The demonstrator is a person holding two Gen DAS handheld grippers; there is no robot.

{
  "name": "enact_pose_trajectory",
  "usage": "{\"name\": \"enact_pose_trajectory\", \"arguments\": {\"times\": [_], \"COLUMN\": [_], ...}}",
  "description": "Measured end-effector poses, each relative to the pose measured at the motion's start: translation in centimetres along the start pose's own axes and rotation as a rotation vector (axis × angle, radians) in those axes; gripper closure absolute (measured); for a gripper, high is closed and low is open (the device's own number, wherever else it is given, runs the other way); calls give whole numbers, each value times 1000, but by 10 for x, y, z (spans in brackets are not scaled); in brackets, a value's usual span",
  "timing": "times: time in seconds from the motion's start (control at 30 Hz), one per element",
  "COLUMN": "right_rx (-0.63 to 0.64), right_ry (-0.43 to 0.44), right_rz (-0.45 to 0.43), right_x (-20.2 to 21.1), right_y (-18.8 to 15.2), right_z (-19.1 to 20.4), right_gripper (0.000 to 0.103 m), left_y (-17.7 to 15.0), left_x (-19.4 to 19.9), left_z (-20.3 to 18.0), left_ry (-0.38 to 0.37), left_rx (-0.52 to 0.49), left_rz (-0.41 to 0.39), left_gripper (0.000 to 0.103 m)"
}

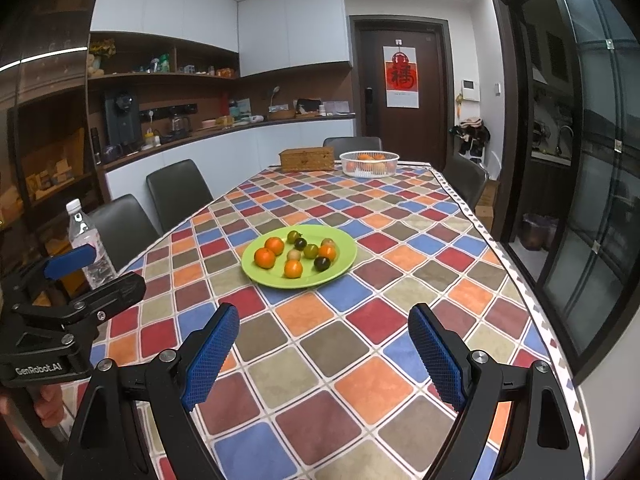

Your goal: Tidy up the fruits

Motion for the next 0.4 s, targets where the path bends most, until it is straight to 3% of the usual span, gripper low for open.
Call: {"name": "enact_pose_trajectory", "arguments": {"times": [0.4], "right_rx": [-3], "right_ry": [-3], "right_rz": [4], "right_x": [5], "right_y": [-6], "right_z": [-1], "right_gripper": [16], "left_y": [-6], "left_x": [1], "left_z": [5], "left_ry": [18], "left_rx": [6], "left_rz": [8], "left_gripper": [0]}}
Point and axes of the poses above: each gripper's, at about its wrist camera, not at the fingertips, and x roughly against the way its jaws point, z to its left, y to its top, the point moved 7 cm from there along -x, roughly the way its jaws point, and after that the axes turned 5 degrees about y, right-handed, at the moved point
